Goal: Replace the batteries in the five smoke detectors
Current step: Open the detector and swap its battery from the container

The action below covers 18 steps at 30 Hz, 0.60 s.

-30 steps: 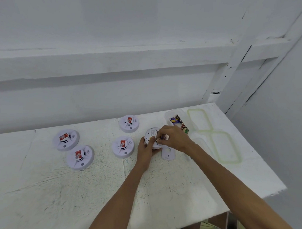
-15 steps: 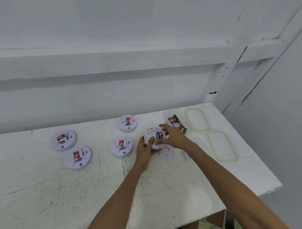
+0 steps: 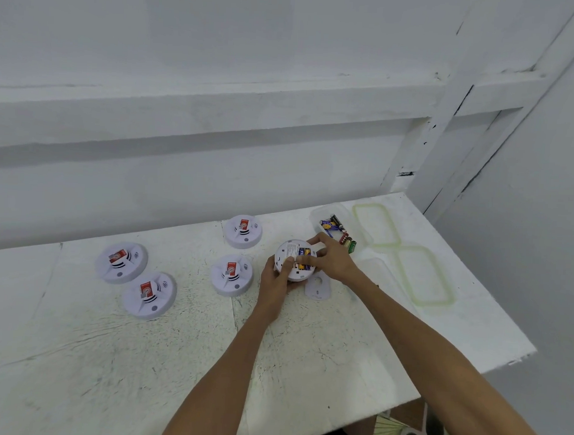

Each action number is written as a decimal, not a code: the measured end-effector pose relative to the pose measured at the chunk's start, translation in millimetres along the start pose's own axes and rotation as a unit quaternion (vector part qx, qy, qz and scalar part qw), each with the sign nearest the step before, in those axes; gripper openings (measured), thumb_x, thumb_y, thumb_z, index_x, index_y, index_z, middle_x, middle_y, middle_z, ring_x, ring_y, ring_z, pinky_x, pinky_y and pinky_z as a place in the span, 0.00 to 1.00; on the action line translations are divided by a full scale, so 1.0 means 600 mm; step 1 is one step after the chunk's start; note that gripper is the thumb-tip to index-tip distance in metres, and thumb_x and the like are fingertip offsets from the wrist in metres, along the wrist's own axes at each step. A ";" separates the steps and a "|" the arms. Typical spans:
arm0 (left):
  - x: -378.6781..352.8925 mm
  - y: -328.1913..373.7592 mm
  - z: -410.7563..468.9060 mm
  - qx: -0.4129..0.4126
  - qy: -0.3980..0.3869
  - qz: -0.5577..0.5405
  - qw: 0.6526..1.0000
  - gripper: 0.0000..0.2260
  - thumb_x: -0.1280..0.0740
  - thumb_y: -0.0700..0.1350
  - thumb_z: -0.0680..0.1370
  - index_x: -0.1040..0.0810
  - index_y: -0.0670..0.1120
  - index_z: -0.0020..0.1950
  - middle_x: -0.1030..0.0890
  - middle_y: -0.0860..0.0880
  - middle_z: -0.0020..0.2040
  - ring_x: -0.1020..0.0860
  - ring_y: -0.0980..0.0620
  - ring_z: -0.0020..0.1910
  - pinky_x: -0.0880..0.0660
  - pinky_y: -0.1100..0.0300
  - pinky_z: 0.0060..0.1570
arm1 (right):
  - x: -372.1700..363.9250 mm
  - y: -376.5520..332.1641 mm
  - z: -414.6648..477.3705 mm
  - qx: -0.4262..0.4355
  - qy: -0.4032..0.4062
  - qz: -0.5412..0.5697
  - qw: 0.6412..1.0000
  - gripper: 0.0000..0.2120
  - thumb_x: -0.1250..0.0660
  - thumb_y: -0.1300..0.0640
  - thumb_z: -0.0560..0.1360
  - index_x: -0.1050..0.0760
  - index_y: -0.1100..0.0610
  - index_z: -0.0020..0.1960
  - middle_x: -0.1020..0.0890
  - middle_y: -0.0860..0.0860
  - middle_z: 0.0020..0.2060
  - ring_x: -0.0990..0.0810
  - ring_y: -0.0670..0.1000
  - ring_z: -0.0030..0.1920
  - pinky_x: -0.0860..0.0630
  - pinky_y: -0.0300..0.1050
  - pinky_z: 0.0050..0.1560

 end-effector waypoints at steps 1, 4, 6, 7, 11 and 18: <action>0.002 -0.001 0.000 0.003 0.005 -0.004 1.000 0.17 0.34 0.49 0.84 0.26 0.45 0.72 0.16 0.45 0.64 0.16 0.45 0.60 0.17 0.44 0.57 | -0.002 -0.003 -0.001 -0.002 0.002 0.006 1.000 0.18 0.23 0.46 0.71 0.24 0.54 0.53 0.17 0.52 0.32 0.20 0.44 0.29 0.26 0.37 0.30; 0.006 -0.007 0.000 0.010 0.022 -0.009 1.000 0.17 0.33 0.48 0.84 0.26 0.45 0.72 0.16 0.44 0.64 0.15 0.46 0.60 0.17 0.44 0.56 | 0.002 -0.017 -0.008 0.022 0.055 -0.026 0.998 0.12 0.33 0.48 0.80 0.20 0.56 0.55 0.19 0.50 0.31 0.20 0.45 0.31 0.24 0.43 0.37; 0.008 -0.009 0.000 0.013 0.029 -0.006 0.999 0.16 0.33 0.49 0.84 0.25 0.46 0.71 0.17 0.44 0.64 0.16 0.46 0.60 0.17 0.43 0.57 | 0.003 -0.019 -0.017 0.021 0.099 -0.058 0.993 0.13 0.40 0.53 0.84 0.20 0.59 0.57 0.17 0.54 0.37 0.19 0.50 0.35 0.24 0.45 0.40; 0.008 -0.010 0.000 0.015 0.030 -0.009 0.999 0.16 0.33 0.49 0.84 0.25 0.46 0.71 0.17 0.44 0.64 0.16 0.46 0.60 0.17 0.42 0.57 | 0.000 -0.018 -0.024 0.012 0.113 -0.065 0.991 0.13 0.42 0.55 0.84 0.21 0.60 0.59 0.16 0.56 0.42 0.19 0.52 0.39 0.25 0.44 0.41; 0.013 -0.017 0.002 0.036 0.047 -0.061 0.996 0.15 0.35 0.47 0.85 0.26 0.46 0.71 0.17 0.44 0.65 0.17 0.44 0.61 0.17 0.44 0.56 | -0.019 -0.002 -0.058 -0.021 0.120 -0.118 0.985 0.16 0.44 0.63 0.83 0.29 0.61 0.69 0.22 0.59 0.63 0.23 0.54 0.59 0.26 0.43 0.55; 0.010 -0.020 0.003 0.050 0.043 -0.122 0.990 0.17 0.32 0.47 0.83 0.26 0.46 0.72 0.17 0.44 0.64 0.16 0.44 0.60 0.17 0.45 0.55 | -0.054 0.014 -0.094 -0.044 0.086 -0.325 0.941 0.26 0.37 0.42 0.80 0.35 0.59 0.68 0.28 0.58 0.62 0.30 0.57 0.63 0.24 0.49 0.50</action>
Point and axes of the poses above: each hand's wrist, its own z-axis towards the middle knuckle, its own x-axis out of the back of the hand, y = z × x, the point moved 9 cm from there along z, towards the middle knuckle
